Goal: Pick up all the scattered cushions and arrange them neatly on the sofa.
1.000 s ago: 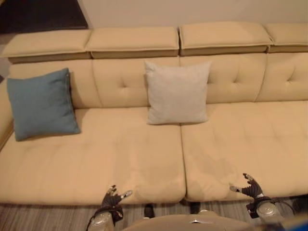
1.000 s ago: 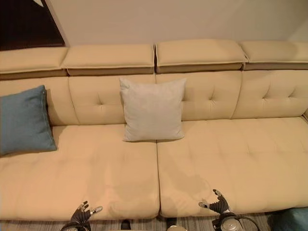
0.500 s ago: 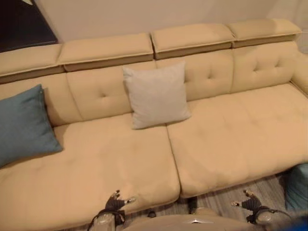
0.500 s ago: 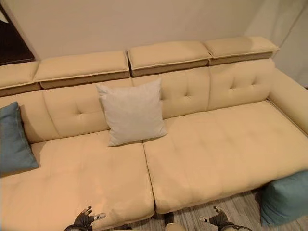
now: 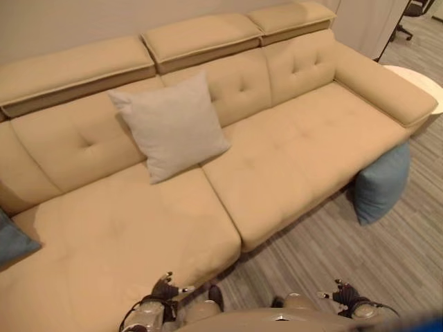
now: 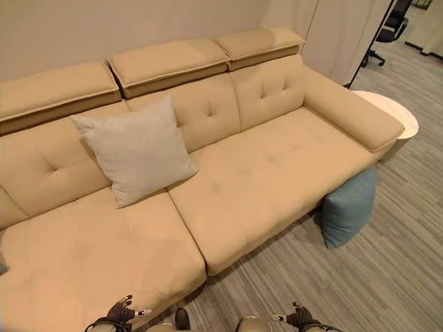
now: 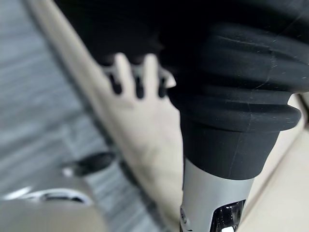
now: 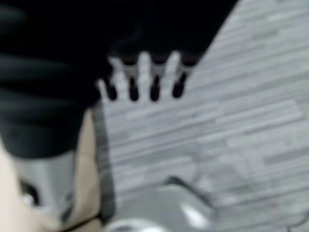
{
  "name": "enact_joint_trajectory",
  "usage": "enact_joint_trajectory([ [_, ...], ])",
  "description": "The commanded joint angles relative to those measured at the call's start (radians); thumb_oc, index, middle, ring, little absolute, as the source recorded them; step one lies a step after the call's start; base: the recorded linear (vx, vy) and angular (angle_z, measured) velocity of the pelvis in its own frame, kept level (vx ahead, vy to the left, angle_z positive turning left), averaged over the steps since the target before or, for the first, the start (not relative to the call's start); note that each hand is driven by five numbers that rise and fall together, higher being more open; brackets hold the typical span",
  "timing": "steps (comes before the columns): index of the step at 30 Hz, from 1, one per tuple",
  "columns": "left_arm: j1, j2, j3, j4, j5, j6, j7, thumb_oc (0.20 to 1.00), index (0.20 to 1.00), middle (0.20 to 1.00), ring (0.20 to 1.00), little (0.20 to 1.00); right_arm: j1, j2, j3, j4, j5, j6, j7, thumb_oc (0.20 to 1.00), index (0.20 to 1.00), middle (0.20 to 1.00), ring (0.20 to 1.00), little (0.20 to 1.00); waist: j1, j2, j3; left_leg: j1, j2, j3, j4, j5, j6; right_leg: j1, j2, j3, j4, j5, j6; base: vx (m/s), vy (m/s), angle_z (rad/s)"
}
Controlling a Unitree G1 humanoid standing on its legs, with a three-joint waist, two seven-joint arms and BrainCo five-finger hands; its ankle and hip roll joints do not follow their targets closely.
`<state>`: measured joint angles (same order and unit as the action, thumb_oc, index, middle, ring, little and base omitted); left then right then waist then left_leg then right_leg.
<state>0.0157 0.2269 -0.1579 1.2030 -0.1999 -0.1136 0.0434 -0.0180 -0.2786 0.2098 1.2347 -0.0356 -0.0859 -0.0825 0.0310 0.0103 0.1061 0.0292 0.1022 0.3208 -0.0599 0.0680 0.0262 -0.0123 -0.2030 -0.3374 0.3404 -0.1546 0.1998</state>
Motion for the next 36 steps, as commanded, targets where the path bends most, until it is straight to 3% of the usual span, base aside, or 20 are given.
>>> enact_joint_trajectory([
  [1, -0.063, 0.003, 0.006, 0.005, 0.049, -0.010, -0.006, 1.000, 1.000, 1.000, 1.000, 1.000, -0.039, -0.013, 0.021, -0.011, 0.039, -0.011, -0.008, 1.000, 1.000, 1.000, 1.000, 1.000, -0.012, -0.053, -0.022, -0.029, -0.087, -0.101, 0.049, -0.051, -0.062, 0.031, 0.087, 0.093, -0.285, 0.145, -0.039, -0.08, -0.252, -0.63],
  [5, -0.066, -0.018, -0.031, -0.004, 0.079, -0.011, -0.017, 1.000, 1.000, 1.000, 1.000, 1.000, -0.025, -0.008, 0.044, -0.017, 0.054, -0.018, -0.001, 1.000, 1.000, 1.000, 1.000, 1.000, -0.036, -0.052, -0.017, -0.033, -0.063, -0.104, 0.099, -0.056, -0.082, 0.059, 0.124, 0.155, -0.374, 0.169, -0.056, -0.08, -0.177, -0.71],
  [7, -0.077, -0.034, -0.057, -0.026, 0.057, -0.017, -0.009, 1.000, 1.000, 1.000, 1.000, 1.000, -0.025, -0.016, 0.058, -0.014, 0.052, -0.017, -0.004, 1.000, 1.000, 1.000, 1.000, 1.000, -0.013, -0.061, 0.010, -0.060, -0.110, -0.289, 0.171, -0.080, -0.098, 0.040, 0.129, 0.210, -0.382, 0.201, -0.059, -0.16, -0.049, -0.81],
  [10, -0.074, -0.047, -0.069, -0.022, 0.052, -0.017, -0.010, 1.000, 1.000, 1.000, 1.000, 1.000, -0.018, -0.029, 0.054, -0.012, 0.050, -0.016, 0.005, 1.000, 1.000, 1.000, 1.000, 1.000, -0.013, -0.066, 0.006, -0.043, -0.143, -0.379, 0.191, -0.129, -0.093, -0.016, 0.128, 0.295, -0.380, 0.246, -0.035, -0.13, 0.006, -1.29],
  [13, -0.086, -0.050, -0.082, -0.023, 0.056, -0.015, -0.008, 1.000, 1.000, 1.000, 1.000, 1.000, -0.027, -0.033, 0.053, -0.013, 0.052, -0.015, 0.000, 1.000, 1.000, 1.000, 1.000, 1.000, -0.021, -0.060, 0.012, -0.035, -0.136, -0.358, 0.145, -0.135, -0.082, -0.051, 0.125, 0.315, -0.374, 0.264, -0.023, -0.13, 0.088, -0.63],
  [15, -0.111, -0.045, -0.093, -0.028, 0.059, -0.022, 0.005, 1.000, 1.000, 1.000, 1.000, 1.000, -0.049, -0.033, 0.060, -0.006, 0.056, -0.016, -0.006, 1.000, 1.000, 1.000, 1.000, 1.000, -0.022, -0.067, 0.027, -0.034, -0.149, -0.346, 0.111, -0.130, -0.067, -0.110, 0.114, 0.349, -0.375, 0.315, 0.005, -0.19, 0.150, -0.80],
  [19, -0.121, -0.030, -0.102, -0.027, 0.078, -0.022, 0.005, 1.000, 1.000, 1.000, 1.000, 1.000, -0.054, -0.022, 0.069, -0.010, 0.051, -0.016, -0.003, 1.000, 1.000, 1.000, 1.000, 1.000, -0.020, -0.075, 0.033, -0.018, -0.146, -0.309, 0.072, -0.122, -0.050, -0.141, 0.104, 0.353, -0.356, 0.329, 0.026, -0.09, 0.085, -1.12],
  [20, -0.134, -0.016, -0.111, -0.024, 0.096, -0.021, 0.007, 1.000, 1.000, 1.000, 1.000, 1.000, -0.062, -0.011, 0.065, -0.009, 0.054, -0.011, -0.003, 1.000, 1.000, 1.000, 1.000, 1.000, -0.015, -0.077, 0.054, -0.014, -0.136, -0.277, 0.073, -0.120, -0.043, -0.172, 0.100, 0.273, -0.287, 0.317, 0.021, -0.19, 0.083, -0.31],
  [22, -0.133, -0.004, -0.108, -0.024, 0.111, -0.020, 0.007, 1.000, 1.000, 1.000, 1.000, 1.000, -0.056, -0.007, 0.064, -0.006, 0.042, -0.009, -0.008, 1.000, 1.000, 1.000, 1.000, 1.000, 0.009, -0.065, 0.065, -0.013, -0.114, -0.240, 0.079, -0.115, -0.047, -0.144, 0.039, 0.072, -0.268, 0.280, -0.003, -0.17, 0.058, -0.94],
  [23, -0.131, -0.005, -0.107, -0.023, 0.120, -0.018, 0.004, 1.000, 1.000, 1.000, 1.000, 1.000, -0.048, -0.009, 0.063, -0.002, 0.029, -0.009, -0.009, 1.000, 1.000, 1.000, 1.000, 1.000, 0.018, -0.058, 0.063, -0.013, -0.106, -0.225, 0.076, -0.108, -0.047, -0.129, 0.025, 0.008, -0.244, 0.256, -0.020, -0.14, 0.054, -1.30],
  [25, -0.129, 0.002, -0.093, -0.019, 0.102, -0.015, -0.002, 1.000, 1.000, 1.000, 1.000, 1.000, -0.036, -0.003, 0.052, 0.008, 0.031, -0.011, -0.002, 1.000, 1.000, 1.000, 1.000, 1.000, 0.012, -0.055, 0.049, -0.008, -0.103, -0.194, 0.058, -0.088, -0.043, -0.108, 0.053, -0.010, -0.179, 0.218, -0.035, -0.10, 0.014, -1.01],
  [28, -0.128, -0.002, -0.087, -0.008, 0.110, -0.011, -0.005, 1.000, 1.000, 1.000, 1.000, 1.000, -0.031, -0.001, 0.046, 0.018, 0.032, -0.007, -0.001, 1.000, 1.000, 1.000, 1.000, 1.000, 0.023, -0.059, 0.028, -0.014, -0.102, -0.161, 0.055, -0.087, -0.049, -0.065, 0.055, -0.053, -0.221, 0.200, -0.037, -0.03, -0.065, -0.33],
  [34, -0.114, -0.026, -0.075, -0.007, 0.087, -0.014, -0.004, 1.000, 1.000, 1.000, 1.000, 1.000, -0.034, -0.018, 0.059, 0.009, 0.039, -0.013, 0.000, 1.000, 1.000, 1.000, 1.000, 1.000, 0.009, -0.049, 0.011, -0.006, -0.095, -0.146, 0.124, -0.121, -0.070, -0.020, 0.097, 0.011, -0.330, 0.205, -0.055, 0.07, -0.156, -0.32],
  [36, -0.112, -0.036, -0.086, -0.014, 0.086, -0.015, -0.006, 1.000, 1.000, 1.000, 1.000, 1.000, -0.031, -0.030, 0.051, 0.009, 0.063, -0.018, -0.001, 1.000, 1.000, 1.000, 1.000, 1.000, -0.007, -0.049, 0.025, -0.032, -0.065, -0.138, 0.240, -0.125, -0.098, 0.012, 0.109, 0.017, -0.350, 0.193, -0.071, 0.05, -0.172, -0.08],
])
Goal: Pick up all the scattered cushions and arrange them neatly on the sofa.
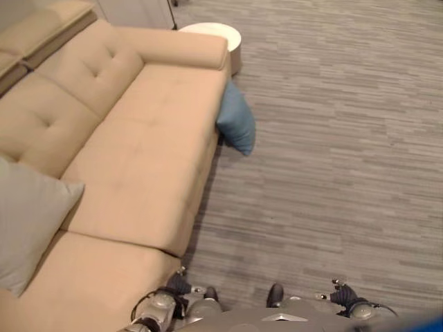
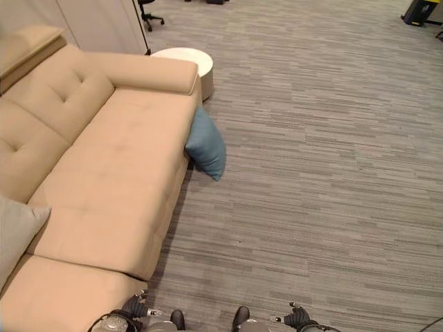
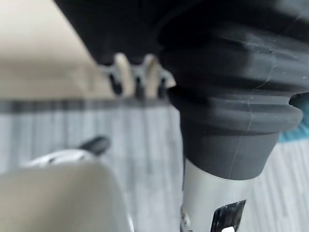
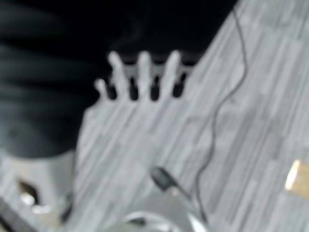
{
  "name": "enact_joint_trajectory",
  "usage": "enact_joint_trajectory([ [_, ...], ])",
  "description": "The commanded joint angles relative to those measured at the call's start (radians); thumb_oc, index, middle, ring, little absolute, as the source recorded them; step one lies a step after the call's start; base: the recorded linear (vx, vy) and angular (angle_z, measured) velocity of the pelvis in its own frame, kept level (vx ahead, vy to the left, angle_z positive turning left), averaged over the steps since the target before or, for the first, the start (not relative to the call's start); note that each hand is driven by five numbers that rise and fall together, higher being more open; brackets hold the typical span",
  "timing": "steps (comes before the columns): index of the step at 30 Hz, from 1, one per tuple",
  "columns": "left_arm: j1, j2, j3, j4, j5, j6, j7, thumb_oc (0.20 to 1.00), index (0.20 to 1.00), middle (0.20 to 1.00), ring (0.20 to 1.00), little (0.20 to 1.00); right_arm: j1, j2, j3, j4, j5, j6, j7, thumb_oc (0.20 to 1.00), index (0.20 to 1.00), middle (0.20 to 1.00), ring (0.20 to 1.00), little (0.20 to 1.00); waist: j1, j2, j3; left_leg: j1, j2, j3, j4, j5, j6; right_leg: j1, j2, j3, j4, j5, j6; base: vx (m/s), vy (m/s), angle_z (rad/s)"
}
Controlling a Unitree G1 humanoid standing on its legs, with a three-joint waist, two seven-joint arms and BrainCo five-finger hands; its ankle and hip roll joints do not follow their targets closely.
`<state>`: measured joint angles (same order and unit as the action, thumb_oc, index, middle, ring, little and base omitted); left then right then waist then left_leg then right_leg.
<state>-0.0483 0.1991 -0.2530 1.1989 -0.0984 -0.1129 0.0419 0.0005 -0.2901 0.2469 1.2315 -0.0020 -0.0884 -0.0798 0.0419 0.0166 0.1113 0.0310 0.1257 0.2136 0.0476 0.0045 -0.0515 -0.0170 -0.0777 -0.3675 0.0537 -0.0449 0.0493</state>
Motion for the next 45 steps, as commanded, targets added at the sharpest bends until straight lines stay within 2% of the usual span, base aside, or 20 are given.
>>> enact_joint_trajectory([
  [1, -0.047, -0.010, 0.005, -0.013, -0.021, -0.016, -0.004, 1.000, 1.000, 1.000, 1.000, 1.000, -0.047, -0.021, 0.012, 0.012, 0.035, -0.016, -0.004, 1.000, 1.000, 1.000, 1.000, 1.000, -0.018, -0.058, 0.027, -0.048, -0.083, -0.035, 0.177, -0.046, -0.031, 0.030, -0.012, 0.048, -0.068, 0.081, 0.072, 0.04, -0.097, 0.07],
  [3, -0.054, -0.008, -0.003, -0.013, -0.027, -0.015, -0.002, 1.000, 1.000, 1.000, 1.000, 1.000, -0.048, -0.023, 0.009, 0.011, 0.047, -0.015, -0.005, 1.000, 1.000, 1.000, 1.000, 1.000, -0.013, -0.066, 0.039, -0.089, -0.079, -0.066, 0.242, -0.008, -0.046, 0.050, -0.009, 0.055, -0.072, 0.075, 0.061, 0.10, -0.113, 0.00],
  [7, -0.060, -0.011, -0.012, -0.016, -0.030, -0.014, 0.003, 1.000, 1.000, 1.000, 1.000, 1.000, -0.056, -0.026, 0.006, 0.013, 0.058, -0.016, -0.009, 1.000, 1.000, 1.000, 1.000, 1.000, -0.004, -0.073, 0.042, -0.150, -0.107, -0.078, 0.171, -0.028, -0.023, 0.067, -0.007, 0.072, -0.086, 0.068, 0.066, 0.12, -0.053, -0.09],
  [11, -0.070, -0.020, -0.018, -0.007, -0.027, -0.015, 0.014, 1.000, 1.000, 1.000, 1.000, 1.000, -0.071, -0.025, 0.015, 0.018, 0.066, -0.021, -0.018, 1.000, 1.000, 1.000, 1.000, 1.000, 0.038, -0.065, 0.044, -0.243, -0.135, -0.113, 0.018, 0.094, -0.031, 0.123, 0.044, 0.129, -0.117, 0.043, 0.071, 0.29, -0.050, -0.23],
  [15, -0.064, -0.019, -0.012, -0.011, -0.027, -0.013, 0.013, 1.000, 1.000, 1.000, 1.000, 1.000, -0.071, -0.018, 0.016, 0.021, 0.056, -0.017, -0.014, 1.000, 1.000, 1.000, 1.000, 1.000, 0.047, -0.061, 0.026, -0.208, -0.135, -0.105, 0.009, 0.086, -0.011, 0.140, 0.049, 0.141, -0.087, 0.007, 0.074, 0.25, 0.016, -0.68],
  [16, -0.060, -0.021, -0.017, -0.019, -0.030, -0.015, 0.013, 1.000, 1.000, 1.000, 1.000, 1.000, -0.072, -0.016, 0.015, 0.020, 0.054, -0.017, -0.013, 1.000, 1.000, 1.000, 1.000, 1.000, 0.052, -0.061, 0.017, -0.202, -0.140, -0.106, 0.022, 0.078, -0.004, 0.142, 0.040, 0.138, -0.046, -0.005, 0.080, 0.44, 0.111, -0.71],
  [17, -0.057, -0.015, -0.014, -0.032, -0.034, -0.014, 0.013, 1.000, 1.000, 1.000, 1.000, 1.000, -0.076, -0.008, 0.013, 0.016, 0.044, -0.017, -0.011, 1.000, 1.000, 1.000, 1.000, 1.000, 0.063, -0.059, 0.011, -0.160, -0.145, -0.089, 0.022, 0.045, 0.022, 0.108, 0.011, 0.133, 0.093, 0.008, 0.104, 0.41, 0.105, -0.60],
  [19, -0.065, -0.006, -0.023, -0.050, -0.037, -0.011, 0.015, 1.000, 1.000, 1.000, 1.000, 1.000, -0.092, -0.007, 0.025, 0.004, 0.023, -0.017, -0.014, 1.000, 1.000, 1.000, 1.000, 1.000, 0.059, -0.055, 0.026, -0.113, -0.147, -0.075, 0.024, 0.014, 0.050, 0.021, -0.027, 0.124, 0.278, 0.097, 0.159, 0.26, 0.075, -0.49],
  [21, -0.071, -0.001, -0.027, -0.054, -0.042, -0.012, 0.017, 1.000, 1.000, 1.000, 1.000, 1.000, -0.098, -0.007, 0.027, -0.003, 0.024, -0.018, -0.013, 1.000, 1.000, 1.000, 1.000, 1.000, 0.052, -0.050, 0.038, -0.090, -0.143, -0.073, 0.023, 0.004, 0.059, -0.017, -0.039, 0.115, 0.351, 0.125, 0.173, 0.19, 0.055, -0.52],
  [22, -0.081, 0.004, -0.034, -0.056, -0.039, -0.010, 0.017, 1.000, 1.000, 1.000, 1.000, 1.000, -0.101, -0.004, 0.022, -0.010, 0.028, -0.015, -0.013, 1.000, 1.000, 1.000, 1.000, 1.000, 0.038, -0.036, 0.044, -0.045, -0.137, -0.071, 0.019, -0.024, 0.069, -0.069, -0.077, 0.067, 0.423, 0.133, 0.157, 0.34, 0.069, -0.02],
  [27, -0.089, 0.007, -0.036, -0.065, -0.043, -0.013, 0.018, 1.000, 1.000, 1.000, 1.000, 1.000, -0.097, -0.011, 0.020, -0.019, 0.032, -0.016, -0.013, 1.000, 1.000, 1.000, 1.000, 1.000, 0.017, -0.028, 0.042, 0.023, -0.136, -0.080, -0.027, -0.049, 0.054, -0.101, -0.119, -0.013, 0.251, 0.093, 0.115, 0.25, -0.051, 0.07],
  [29, -0.083, 0.002, -0.018, -0.047, -0.035, -0.016, 0.016, 1.000, 1.000, 1.000, 1.000, 1.000, -0.099, -0.014, 0.020, -0.024, 0.025, -0.017, -0.015, 1.000, 1.000, 1.000, 1.000, 1.000, 0.017, -0.038, 0.035, 0.063, -0.130, -0.075, -0.056, -0.069, 0.026, -0.125, -0.155, -0.074, 0.025, 0.169, 0.139, 0.42, -0.266, 0.17],
  [32, -0.075, -0.002, -0.009, -0.029, -0.033, -0.020, 0.019, 1.000, 1.000, 1.000, 1.000, 1.000, -0.095, -0.012, 0.026, -0.021, 0.021, -0.012, -0.010, 1.000, 1.000, 1.000, 1.000, 1.000, -0.013, -0.050, 0.013, 0.125, -0.127, -0.094, -0.030, -0.126, 0.005, -0.131, -0.131, 0.010, -0.014, 0.201, 0.147, 0.50, -0.262, -0.07],
  [34, -0.075, -0.009, -0.014, -0.028, -0.033, -0.020, 0.020, 1.000, 1.000, 1.000, 1.000, 1.000, -0.090, -0.013, 0.023, -0.017, 0.025, -0.012, -0.010, 1.000, 1.000, 1.000, 1.000, 1.000, -0.022, -0.046, 0.004, 0.125, -0.118, -0.098, 0.022, -0.122, -0.011, -0.117, -0.118, 0.003, -0.014, 0.194, 0.135, 0.30, -0.187, 0.32],
  [36, -0.072, -0.018, -0.017, -0.030, -0.055, -0.022, 0.019, 1.000, 1.000, 1.000, 1.000, 1.000, -0.086, -0.016, 0.015, -0.014, 0.044, -0.014, -0.010, 1.000, 1.000, 1.000, 1.000, 1.000, -0.019, -0.049, 0.008, 0.055, -0.098, -0.114, 0.232, -0.047, -0.051, -0.071, -0.098, -0.005, -0.029, 0.172, 0.101, 0.21, -0.312, 0.19],
  [37, -0.081, -0.019, -0.031, -0.043, -0.074, -0.020, 0.018, 1.000, 1.000, 1.000, 1.000, 1.000, -0.086, -0.021, 0.011, -0.022, 0.075, -0.025, -0.019, 1.000, 1.000, 1.000, 1.000, 1.000, 0.001, -0.067, 0.044, -0.059, -0.061, -0.110, 0.460, 0.045, -0.084, -0.013, -0.085, -0.019, -0.039, 0.146, 0.066, 0.22, -0.486, 0.00],
  [38, -0.088, -0.019, -0.037, -0.051, -0.076, -0.020, 0.013, 1.000, 1.000, 1.000, 1.000, 1.000, -0.089, -0.024, 0.016, -0.022, 0.080, -0.026, -0.019, 1.000, 1.000, 1.000, 1.000, 1.000, 0.014, -0.084, 0.057, -0.099, -0.063, -0.105, 0.515, 0.052, -0.081, 0.004, -0.087, -0.029, -0.044, 0.130, 0.051, 0.16, -0.385, 0.06],
  [41, -0.095, -0.018, -0.042, -0.058, -0.088, -0.019, 0.016, 1.000, 1.000, 1.000, 1.000, 1.000, -0.093, -0.026, 0.015, -0.015, 0.092, -0.022, -0.022, 1.000, 1.000, 1.000, 1.000, 1.000, 0.029, -0.087, 0.065, -0.164, -0.048, -0.073, 0.515, 0.036, -0.069, 0.040, -0.073, -0.041, -0.058, 0.105, 0.039, 0.20, -0.214, -0.19],
  [43, -0.088, -0.022, -0.039, -0.052, -0.078, -0.018, 0.015, 1.000, 1.000, 1.000, 1.000, 1.000, -0.098, -0.025, 0.017, -0.014, 0.097, -0.025, -0.024, 1.000, 1.000, 1.000, 1.000, 1.000, 0.052, -0.076, 0.060, -0.216, -0.070, -0.045, 0.342, 0.012, -0.045, 0.085, -0.038, -0.039, -0.082, 0.081, 0.053, 0.32, -0.093, 0.06],
  [45, -0.082, -0.019, -0.036, -0.053, -0.074, -0.019, 0.016, 1.000, 1.000, 1.000, 1.000, 1.000, -0.101, -0.026, 0.022, -0.015, 0.091, -0.027, -0.022, 1.000, 1.000, 1.000, 1.000, 1.000, 0.058, -0.076, 0.055, -0.215, -0.082, -0.039, 0.265, 0.016, -0.034, 0.094, -0.032, -0.035, -0.085, 0.074, 0.059, 0.34, -0.041, -0.07],
])
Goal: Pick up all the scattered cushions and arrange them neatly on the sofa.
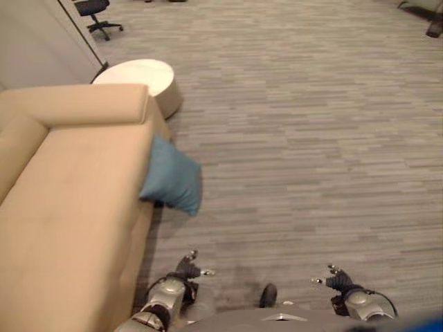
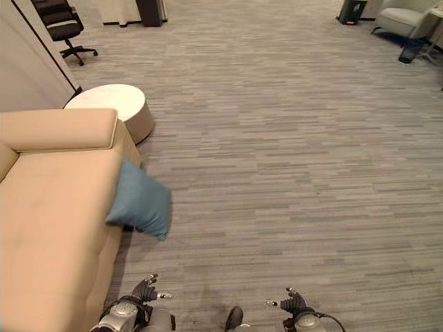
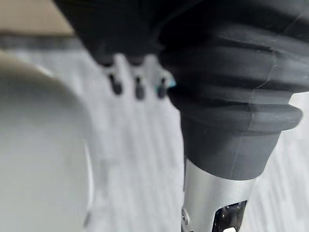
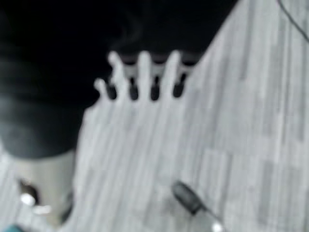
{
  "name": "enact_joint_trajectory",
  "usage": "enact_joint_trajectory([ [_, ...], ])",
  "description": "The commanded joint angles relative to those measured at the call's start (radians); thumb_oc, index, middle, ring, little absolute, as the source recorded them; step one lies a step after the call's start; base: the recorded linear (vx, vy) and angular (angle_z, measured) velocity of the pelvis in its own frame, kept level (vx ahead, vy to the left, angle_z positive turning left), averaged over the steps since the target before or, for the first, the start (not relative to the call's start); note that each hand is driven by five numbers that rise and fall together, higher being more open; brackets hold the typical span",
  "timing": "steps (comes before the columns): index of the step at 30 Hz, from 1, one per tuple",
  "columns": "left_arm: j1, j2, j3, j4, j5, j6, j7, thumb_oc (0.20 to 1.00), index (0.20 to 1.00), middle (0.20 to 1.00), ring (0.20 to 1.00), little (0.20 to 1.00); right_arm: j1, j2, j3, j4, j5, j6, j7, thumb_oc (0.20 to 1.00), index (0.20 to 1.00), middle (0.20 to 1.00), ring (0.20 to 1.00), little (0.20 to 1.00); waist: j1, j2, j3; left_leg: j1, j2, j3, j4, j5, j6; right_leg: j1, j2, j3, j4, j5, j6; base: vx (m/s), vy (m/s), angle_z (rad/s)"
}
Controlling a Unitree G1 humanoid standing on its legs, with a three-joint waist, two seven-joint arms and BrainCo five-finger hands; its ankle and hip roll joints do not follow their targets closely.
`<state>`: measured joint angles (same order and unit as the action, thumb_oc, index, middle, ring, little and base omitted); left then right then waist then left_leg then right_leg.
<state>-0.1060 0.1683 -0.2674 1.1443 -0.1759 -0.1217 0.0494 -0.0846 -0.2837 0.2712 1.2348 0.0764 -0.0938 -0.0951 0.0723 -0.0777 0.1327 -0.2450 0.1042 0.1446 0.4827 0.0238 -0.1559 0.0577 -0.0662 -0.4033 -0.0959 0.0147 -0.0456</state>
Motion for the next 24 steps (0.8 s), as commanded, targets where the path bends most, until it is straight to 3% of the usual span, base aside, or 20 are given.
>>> enact_joint_trajectory([
  [1, -0.014, 0.012, -0.010, 0.005, 0.009, -0.009, 0.009, 1.000, 1.000, 1.000, 1.000, 1.000, -0.015, -0.030, 0.004, -0.017, 0.006, -0.023, -0.005, 1.000, 1.000, 1.000, 1.000, 1.000, 0.041, 0.038, 0.023, 0.044, -0.054, 0.055, -0.330, 0.067, 0.068, 0.049, -0.003, 0.007, 0.062, -0.012, 0.161, 0.36, -0.027, -0.21],
  [2, -0.013, 0.012, -0.010, 0.005, 0.009, -0.009, 0.009, 1.000, 1.000, 1.000, 1.000, 1.000, -0.014, -0.030, 0.004, -0.017, 0.006, -0.023, -0.005, 1.000, 1.000, 1.000, 1.000, 1.000, 0.043, 0.036, 0.027, 0.055, -0.057, 0.059, -0.341, 0.072, 0.067, 0.054, -0.006, 0.009, 0.061, -0.013, 0.162, 0.39, -0.019, -0.14],
  [4, -0.008, 0.009, 0.002, 0.016, 0.022, -0.004, 0.004, 1.000, 1.000, 1.000, 1.000, 1.000, -0.013, -0.030, 0.005, -0.010, 0.006, -0.024, -0.001, 1.000, 1.000, 1.000, 1.000, 1.000, 0.055, 0.047, 0.020, 0.030, -0.042, 0.118, -0.446, 0.136, 0.057, 0.098, 0.032, 0.022, 0.057, -0.048, 0.162, 0.36, -0.014, -0.14],
  [6, 0.001, 0.013, 0.011, 0.019, 0.022, -0.001, 0.002, 1.000, 1.000, 1.000, 1.000, 1.000, -0.011, -0.020, 0.006, -0.009, 0.004, -0.024, 0.005, 1.000, 1.000, 1.000, 1.000, 1.000, 0.064, 0.043, 0.012, 0.052, -0.038, 0.149, -0.450, 0.135, 0.070, 0.117, 0.042, 0.015, 0.074, -0.076, 0.163, 0.37, -0.014, -0.09],
  [9, 0.012, 0.016, 0.024, 0.024, 0.018, -0.001, 0.001, 1.000, 1.000, 1.000, 1.000, 1.000, -0.002, -0.005, 0.010, -0.010, -0.003, -0.025, 0.009, 1.000, 1.000, 1.000, 1.000, 1.000, 0.078, 0.032, -0.004, 0.066, -0.059, 0.128, -0.434, 0.116, 0.092, 0.123, 0.021, 0.004, 0.133, -0.093, 0.176, 0.33, 0.029, -0.22],
  [11, 0.012, 0.024, 0.027, 0.027, 0.012, 0.000, -0.001, 1.000, 1.000, 1.000, 1.000, 1.000, -0.003, 0.004, 0.011, -0.008, -0.017, -0.023, 0.018, 1.000, 1.000, 1.000, 1.000, 1.000, 0.101, 0.015, -0.008, 0.093, -0.089, 0.110, -0.413, 0.065, 0.128, 0.090, -0.039, -0.003, 0.300, -0.048, 0.218, 0.35, 0.114, -0.05],
  [13, 0.012, 0.028, 0.023, 0.022, 0.011, 0.004, -0.006, 1.000, 1.000, 1.000, 1.000, 1.000, 0.000, 0.010, 0.011, -0.011, -0.030, -0.020, 0.019, 1.000, 1.000, 1.000, 1.000, 1.000, 0.098, 0.015, -0.004, 0.137, -0.114, 0.106, -0.412, 0.025, 0.169, 0.021, -0.105, -0.006, 0.490, 0.068, 0.267, 0.36, 0.171, 0.03],
  [14, 0.007, 0.035, 0.021, 0.017, 0.004, 0.004, -0.004, 1.000, 1.000, 1.000, 1.000, 1.000, -0.002, 0.011, 0.005, -0.019, -0.023, -0.022, 0.021, 1.000, 1.000, 1.000, 1.000, 1.000, 0.082, 0.027, 0.010, 0.178, -0.115, 0.082, -0.413, 0.002, 0.185, -0.045, -0.120, 0.010, 0.620, 0.128, 0.274, 0.31, 0.119, 0.17],
  [16, 0.003, 0.036, 0.016, 0.018, 0.008, 0.005, -0.004, 1.000, 1.000, 1.000, 1.000, 1.000, -0.001, 0.013, 0.002, -0.020, -0.020, -0.020, 0.022, 1.000, 1.000, 1.000, 1.000, 1.000, 0.071, 0.031, 0.015, 0.197, -0.119, 0.068, -0.407, -0.016, 0.192, -0.071, -0.132, 0.017, 0.653, 0.124, 0.267, 0.29, 0.044, 0.82],
  [17, -0.001, 0.041, 0.012, 0.023, 0.012, 0.003, 0.000, 1.000, 1.000, 1.000, 1.000, 1.000, 0.000, 0.016, 0.007, -0.018, -0.020, -0.018, 0.024, 1.000, 1.000, 1.000, 1.000, 1.000, 0.064, 0.036, 0.017, 0.241, -0.127, 0.039, -0.423, -0.033, 0.194, -0.120, -0.150, 0.010, 0.625, 0.096, 0.243, 0.30, 0.008, 1.05],
  [18, -0.001, 0.041, 0.012, 0.023, 0.012, 0.003, 0.000, 1.000, 1.000, 1.000, 1.000, 1.000, 0.000, 0.016, 0.007, -0.018, -0.020, -0.018, 0.024, 1.000, 1.000, 1.000, 1.000, 1.000, 0.063, 0.037, 0.015, 0.239, -0.125, 0.038, -0.424, -0.032, 0.193, -0.120, -0.148, 0.007, 0.620, 0.099, 0.242, 0.42, -0.060, 0.75],
  [21, -0.005, 0.044, 0.013, 0.024, 0.006, -0.002, 0.004, 1.000, 1.000, 1.000, 1.000, 1.000, -0.001, 0.015, 0.015, -0.033, -0.011, -0.025, 0.026, 1.000, 1.000, 1.000, 1.000, 1.000, 0.051, 0.032, 0.016, 0.279, -0.139, -0.021, -0.450, -0.044, 0.175, -0.168, -0.125, 0.034, 0.416, 0.074, 0.220, 0.27, -0.115, 0.52],
  [22, -0.006, 0.045, 0.017, 0.034, 0.011, -0.005, 0.007, 1.000, 1.000, 1.000, 1.000, 1.000, -0.006, 0.015, 0.022, -0.040, 0.000, -0.027, 0.029, 1.000, 1.000, 1.000, 1.000, 1.000, 0.039, 0.019, 0.016, 0.294, -0.150, -0.057, -0.456, -0.055, 0.166, -0.181, -0.094, 0.104, 0.283, 0.073, 0.216, 0.29, -0.159, 0.73],
  [23, -0.005, 0.045, 0.017, 0.035, 0.011, -0.005, 0.007, 1.000, 1.000, 1.000, 1.000, 1.000, -0.006, 0.015, 0.022, -0.040, 0.000, -0.027, 0.029, 1.000, 1.000, 1.000, 1.000, 1.000, 0.039, 0.021, 0.018, 0.297, -0.148, -0.058, -0.456, -0.057, 0.165, -0.176, -0.092, 0.103, 0.279, 0.074, 0.216, 0.40, -0.184, 0.67],
  [24, -0.009, 0.044, 0.018, 0.051, 0.017, -0.008, 0.009, 1.000, 1.000, 1.000, 1.000, 1.000, -0.009, 0.018, 0.030, -0.043, 0.009, -0.029, 0.031, 1.000, 1.000, 1.000, 1.000, 1.000, 0.009, 0.017, 0.011, 0.318, -0.156, -0.121, -0.467, -0.072, 0.156, -0.211, -0.046, 0.242, 0.162, 0.093, 0.220, 0.23, -0.097, 0.53],
])
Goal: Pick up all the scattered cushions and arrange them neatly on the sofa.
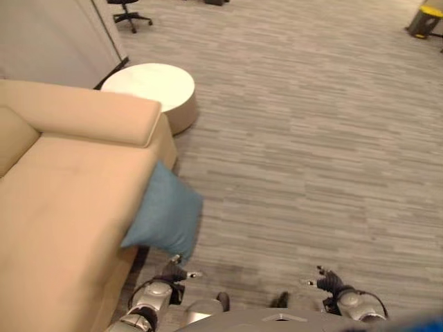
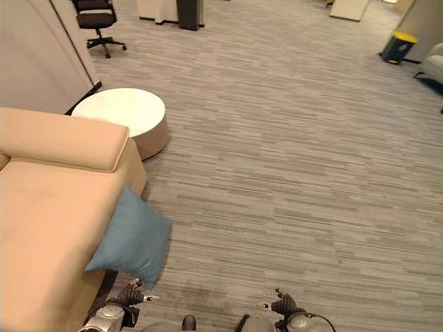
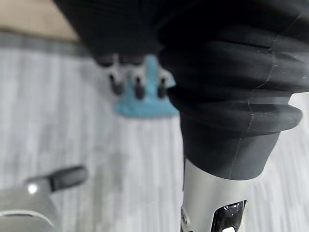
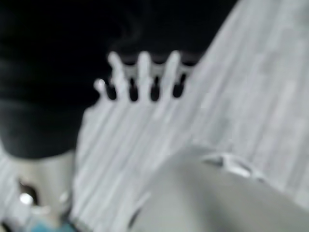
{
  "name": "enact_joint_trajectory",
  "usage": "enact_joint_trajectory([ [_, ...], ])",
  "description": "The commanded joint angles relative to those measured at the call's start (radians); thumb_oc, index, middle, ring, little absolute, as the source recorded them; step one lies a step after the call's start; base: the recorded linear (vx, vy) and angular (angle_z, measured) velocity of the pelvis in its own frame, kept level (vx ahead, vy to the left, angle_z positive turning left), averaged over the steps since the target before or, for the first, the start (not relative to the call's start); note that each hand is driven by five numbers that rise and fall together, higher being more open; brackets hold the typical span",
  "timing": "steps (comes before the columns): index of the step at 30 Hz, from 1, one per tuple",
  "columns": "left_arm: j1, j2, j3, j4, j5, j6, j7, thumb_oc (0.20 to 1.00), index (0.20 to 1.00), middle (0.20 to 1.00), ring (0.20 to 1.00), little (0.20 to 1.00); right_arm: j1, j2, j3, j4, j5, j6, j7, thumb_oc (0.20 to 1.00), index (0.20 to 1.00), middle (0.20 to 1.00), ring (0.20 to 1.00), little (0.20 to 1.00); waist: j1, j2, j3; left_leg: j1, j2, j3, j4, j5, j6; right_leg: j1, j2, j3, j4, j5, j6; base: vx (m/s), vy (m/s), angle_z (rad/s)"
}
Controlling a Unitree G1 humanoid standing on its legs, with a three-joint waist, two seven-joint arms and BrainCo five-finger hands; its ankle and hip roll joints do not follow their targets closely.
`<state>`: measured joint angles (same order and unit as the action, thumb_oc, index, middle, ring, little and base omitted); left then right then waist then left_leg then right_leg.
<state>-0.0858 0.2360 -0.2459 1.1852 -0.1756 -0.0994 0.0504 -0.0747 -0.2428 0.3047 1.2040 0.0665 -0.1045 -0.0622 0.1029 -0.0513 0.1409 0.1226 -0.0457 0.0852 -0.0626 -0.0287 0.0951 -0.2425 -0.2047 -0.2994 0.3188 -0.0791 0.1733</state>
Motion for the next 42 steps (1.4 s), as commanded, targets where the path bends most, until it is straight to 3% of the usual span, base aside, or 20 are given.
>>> enact_joint_trajectory([
  [1, -0.029, -0.024, -0.003, 0.010, 0.017, -0.030, 0.008, 1.000, 1.000, 1.000, 1.000, 1.000, -0.019, -0.023, -0.004, -0.013, 0.019, -0.019, -0.002, 1.000, 1.000, 1.000, 1.000, 1.000, -0.022, -0.010, 0.003, -0.049, -0.006, -0.061, 0.079, -0.020, -0.095, 0.089, 0.093, 0.138, -0.253, 0.187, 0.001, 0.33, -0.140, 1.21],
  [2, -0.029, -0.025, -0.001, 0.019, 0.019, -0.030, 0.008, 1.000, 1.000, 1.000, 1.000, 1.000, -0.016, -0.025, -0.004, -0.013, 0.019, -0.015, 0.000, 1.000, 1.000, 1.000, 1.000, 1.000, -0.034, -0.010, 0.001, -0.041, -0.007, -0.083, 0.086, -0.033, -0.101, 0.072, 0.097, 0.166, -0.271, 0.200, 0.006, 0.29, -0.139, 1.41],
  [3, -0.023, -0.031, 0.003, 0.034, 0.026, -0.032, 0.009, 1.000, 1.000, 1.000, 1.000, 1.000, -0.012, -0.025, -0.001, -0.007, 0.009, -0.008, 0.002, 1.000, 1.000, 1.000, 1.000, 1.000, -0.036, -0.022, -0.012, -0.039, -0.016, -0.092, 0.130, -0.070, -0.117, 0.115, 0.081, 0.129, -0.303, 0.212, 0.010, 0.37, -0.186, 1.24],
  [5, -0.020, -0.035, 0.000, 0.039, 0.030, -0.030, 0.009, 1.000, 1.000, 1.000, 1.000, 1.000, -0.011, -0.026, 0.000, -0.008, 0.008, -0.009, 0.000, 1.000, 1.000, 1.000, 1.000, 1.000, -0.037, -0.023, -0.019, -0.053, -0.016, -0.094, 0.178, -0.065, -0.129, 0.132, 0.081, 0.117, -0.301, 0.210, 0.003, 0.24, -0.155, 0.83],
  [7, -0.028, -0.036, -0.012, 0.013, 0.005, -0.027, 0.006, 1.000, 1.000, 1.000, 1.000, 1.000, -0.008, -0.039, 0.001, -0.026, 0.023, -0.017, -0.008, 1.000, 1.000, 1.000, 1.000, 1.000, -0.025, -0.044, -0.007, -0.168, 0.024, -0.041, 0.406, -0.007, -0.181, 0.199, 0.070, 0.051, -0.312, 0.188, -0.032, 0.17, -0.207, 1.29],
  [9, -0.034, -0.036, -0.018, 0.008, 0.005, -0.027, 0.004, 1.000, 1.000, 1.000, 1.000, 1.000, -0.010, -0.043, 0.005, -0.030, 0.026, -0.018, -0.011, 1.000, 1.000, 1.000, 1.000, 1.000, -0.021, -0.051, 0.002, -0.202, 0.038, -0.018, 0.465, 0.001, -0.186, 0.214, 0.070, 0.033, -0.314, 0.180, -0.044, 0.08, -0.177, 0.76],
  [10, -0.040, -0.031, -0.027, -0.003, 0.003, -0.022, 0.002, 1.000, 1.000, 1.000, 1.000, 1.000, -0.012, -0.046, 0.008, -0.027, 0.029, -0.016, -0.012, 1.000, 1.000, 1.000, 1.000, 1.000, -0.021, -0.057, 0.011, -0.227, 0.094, 0.074, 0.485, 0.003, -0.177, 0.257, 0.080, -0.021, -0.322, 0.148, -0.059, 0.11, -0.206, 0.20],
  [14, -0.027, -0.029, -0.027, -0.011, 0.006, -0.023, -0.003, 1.000, 1.000, 1.000, 1.000, 1.000, 0.003, -0.044, 0.002, -0.023, 0.033, -0.016, -0.011, 1.000, 1.000, 1.000, 1.000, 1.000, -0.016, -0.061, -0.001, -0.256, 0.115, 0.163, 0.355, -0.012, -0.154, 0.296, 0.086, -0.090, -0.343, 0.120, -0.056, 0.17, -0.085, 0.93],
  [16, -0.015, -0.029, -0.014, 0.003, 0.025, -0.019, -0.003, 1.000, 1.000, 1.000, 1.000, 1.000, 0.010, -0.040, 0.003, -0.020, 0.021, -0.018, -0.013, 1.000, 1.000, 1.000, 1.000, 1.000, -0.022, -0.044, -0.015, -0.266, 0.129, 0.250, 0.197, 0.067, -0.180, 0.330, 0.122, -0.123, -0.349, 0.077, -0.047, 0.34, 0.003, 0.93],
  [17, -0.017, -0.025, -0.006, 0.003, 0.026, -0.018, 0.002, 1.000, 1.000, 1.000, 1.000, 1.000, 0.008, -0.038, 0.001, -0.021, 0.022, -0.022, -0.017, 1.000, 1.000, 1.000, 1.000, 1.000, -0.042, -0.038, -0.018, -0.266, 0.167, 0.362, 0.144, 0.109, -0.194, 0.338, 0.129, -0.148, -0.345, 0.068, -0.044, 0.20, 0.017, 0.65],
  [19, -0.021, -0.024, -0.002, 0.005, 0.028, -0.016, 0.001, 1.000, 1.000, 1.000, 1.000, 1.000, 0.005, -0.038, 0.000, -0.019, 0.024, -0.018, -0.018, 1.000, 1.000, 1.000, 1.000, 1.000, -0.044, -0.038, -0.020, -0.263, 0.181, 0.391, 0.124, 0.129, -0.195, 0.341, 0.131, -0.156, -0.341, 0.064, -0.045, 0.17, 0.038, 0.74],
  [21, -0.012, -0.019, 0.016, 0.015, 0.018, -0.018, 0.000, 1.000, 1.000, 1.000, 1.000, 1.000, -0.004, -0.021, 0.009, -0.018, 0.020, -0.014, -0.014, 1.000, 1.000, 1.000, 1.000, 1.000, -0.010, -0.048, -0.034, -0.260, 0.142, 0.307, 0.155, 0.098, -0.181, 0.374, 0.128, -0.189, -0.334, 0.044, -0.044, 0.29, 0.062, 0.49],
  [25, 0.003, -0.015, 0.037, 0.025, 0.004, -0.016, -0.004, 1.000, 1.000, 1.000, 1.000, 1.000, 0.002, -0.012, -0.001, -0.021, 0.017, -0.017, -0.013, 1.000, 1.000, 1.000, 1.000, 1.000, 0.006, -0.053, -0.045, -0.237, 0.124, 0.309, 0.146, 0.076, -0.163, 0.383, 0.101, -0.208, -0.266, 0.025, -0.030, 0.18, 0.094, 0.20],
  [27, 0.003, -0.008, 0.039, 0.029, 0.007, -0.012, -0.007, 1.000, 1.000, 1.000, 1.000, 1.000, -0.002, -0.006, -0.007, -0.031, 0.014, -0.019, -0.010, 1.000, 1.000, 1.000, 1.000, 1.000, 0.009, -0.048, -0.045, -0.198, 0.092, 0.286, 0.129, 0.042, -0.126, 0.325, 0.028, -0.214, -0.053, 0.055, 0.004, 0.23, 0.185, 0.32],
  [29, -0.001, -0.004, 0.036, 0.026, 0.008, -0.011, -0.008, 1.000, 1.000, 1.000, 1.000, 1.000, -0.006, -0.006, -0.004, -0.037, 0.010, -0.018, -0.009, 1.000, 1.000, 1.000, 1.000, 1.000, 0.003, -0.047, -0.038, -0.180, 0.082, 0.271, 0.121, 0.031, -0.112, 0.299, -0.004, -0.214, 0.017, 0.072, 0.015, 0.14, 0.126, 0.51],
  [30, -0.013, 0.002, 0.023, 0.022, 0.013, -0.012, -0.009, 1.000, 1.000, 1.000, 1.000, 1.000, -0.012, -0.005, 0.001, -0.039, 0.011, -0.019, -0.009, 1.000, 1.000, 1.000, 1.000, 1.000, -0.015, -0.037, -0.031, -0.165, 0.077, 0.243, 0.110, 0.035, -0.094, 0.240, 0.004, -0.152, 0.066, 0.099, -0.002, 0.12, 0.026, 1.23],
  [31, -0.013, 0.003, 0.017, 0.018, 0.004, -0.020, -0.006, 1.000, 1.000, 1.000, 1.000, 1.000, -0.012, -0.007, 0.009, -0.047, 0.016, -0.019, -0.005, 1.000, 1.000, 1.000, 1.000, 1.000, -0.027, -0.033, -0.026, -0.143, 0.067, 0.199, 0.097, 0.029, -0.097, 0.212, 0.026, -0.086, 0.008, 0.089, -0.017, 0.16, -0.008, 1.27],
  [35, -0.017, 0.003, 0.008, 0.015, 0.001, -0.025, -0.004, 1.000, 1.000, 1.000, 1.000, 1.000, -0.017, -0.009, 0.016, -0.060, 0.021, -0.022, -0.007, 1.000, 1.000, 1.000, 1.000, 1.000, -0.040, -0.028, -0.023, -0.129, 0.066, 0.141, 0.086, 0.022, -0.108, 0.178, 0.031, -0.004, -0.114, 0.097, -0.022, 0.11, -0.069, 0.62],
  [38, -0.021, 0.004, 0.004, 0.022, -0.002, -0.035, 0.000, 1.000, 1.000, 1.000, 1.000, 1.000, -0.017, -0.012, 0.025, -0.073, 0.030, -0.022, -0.001, 1.000, 1.000, 1.000, 1.000, 1.000, -0.083, -0.034, -0.018, -0.106, 0.047, 0.047, 0.083, 0.001, -0.116, 0.119, 0.063, 0.210, -0.259, 0.158, 0.002, 0.22, -0.121, 0.71],
  [42, -0.022, 0.008, 0.010, 0.030, -0.004, -0.036, 0.008, 1.000, 1.000, 1.000, 1.000, 1.000, -0.014, -0.008, 0.022, -0.067, 0.026, -0.019, -0.001, 1.000, 1.000, 1.000, 1.000, 1.000, -0.088, -0.041, -0.017, -0.096, 0.045, 0.005, 0.085, -0.009, -0.125, 0.103, 0.054, 0.187, -0.291, 0.192, 0.015, 0.13, -0.107, 0.76],
])
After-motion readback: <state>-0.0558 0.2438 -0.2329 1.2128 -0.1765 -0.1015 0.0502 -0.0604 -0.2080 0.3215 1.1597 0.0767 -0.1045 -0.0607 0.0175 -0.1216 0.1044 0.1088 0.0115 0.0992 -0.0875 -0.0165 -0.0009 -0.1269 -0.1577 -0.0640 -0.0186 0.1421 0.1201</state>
